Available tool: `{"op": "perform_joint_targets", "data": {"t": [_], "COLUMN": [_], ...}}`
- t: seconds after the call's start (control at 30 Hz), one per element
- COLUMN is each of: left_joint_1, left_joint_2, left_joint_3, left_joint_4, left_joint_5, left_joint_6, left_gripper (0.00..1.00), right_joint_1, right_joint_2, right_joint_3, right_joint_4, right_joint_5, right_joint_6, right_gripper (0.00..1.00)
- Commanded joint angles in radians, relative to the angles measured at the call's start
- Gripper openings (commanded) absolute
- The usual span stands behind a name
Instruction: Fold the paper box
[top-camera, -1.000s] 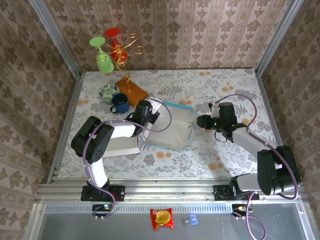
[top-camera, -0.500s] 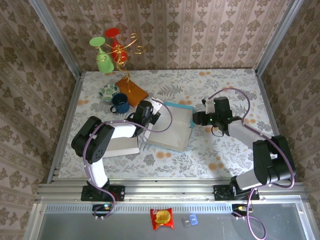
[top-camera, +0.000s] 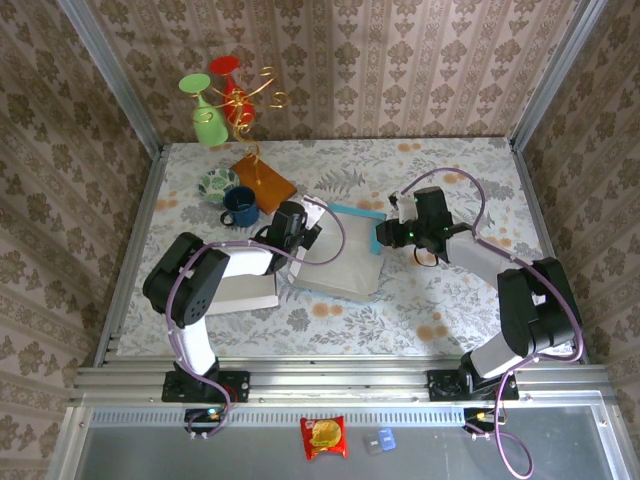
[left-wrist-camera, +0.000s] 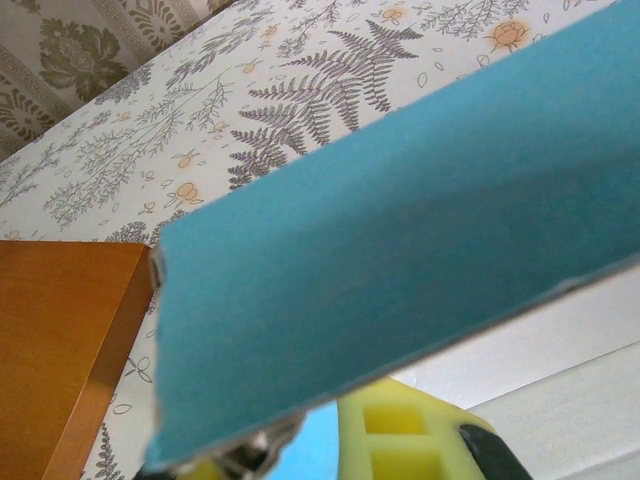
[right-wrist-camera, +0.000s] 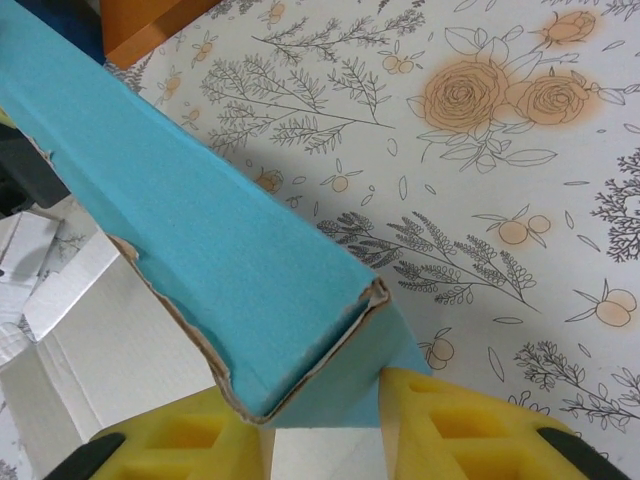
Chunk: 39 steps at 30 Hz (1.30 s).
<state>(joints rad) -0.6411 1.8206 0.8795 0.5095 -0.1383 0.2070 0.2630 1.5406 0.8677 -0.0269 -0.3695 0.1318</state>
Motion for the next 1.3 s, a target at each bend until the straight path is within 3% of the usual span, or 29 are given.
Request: {"op": "perform_joint_targets", "data": {"t": [0.0, 0.23, 0.63, 1.0, 1.27], "left_joint_1": [-0.012, -0.020, -0.026, -0.033, -0.038], "left_joint_2": [0.033, 0.034, 0.030, 0.029, 0.032], "left_joint_3": [0.002, -0.001, -0.008, -0.005, 0.000], "left_joint_4": [-0.054, -0.052, -0.049, -0.047, -0.050], "left_joint_5": [-0.002, -0.007, -0.016, -0.027, -0.036], "left_joint_6": [0.043, 0.041, 0.048, 0.047, 0.040], "left_gripper": [0.00, 0.00, 0.00, 0.00, 0.00], "right_joint_1": [0.041, 0.108, 0.165, 0.245, 0.277], "right_joint_2": [0.023, 0.031, 0.098, 0.140, 0.175], "right_joint_3": [0.022, -0.009, 0.002, 0.005, 0.026], "right_joint_4": [-0.030, 0.014, 0.095, 0.127, 0.100], "right_joint_5": [0.072, 0.271, 0.416, 0.604, 0.716], "right_joint_6": [-0.018, 0.035, 0.083, 0.117, 0.184], "right_gripper": [0.31, 0.36, 0.38, 0.17, 0.13]}}
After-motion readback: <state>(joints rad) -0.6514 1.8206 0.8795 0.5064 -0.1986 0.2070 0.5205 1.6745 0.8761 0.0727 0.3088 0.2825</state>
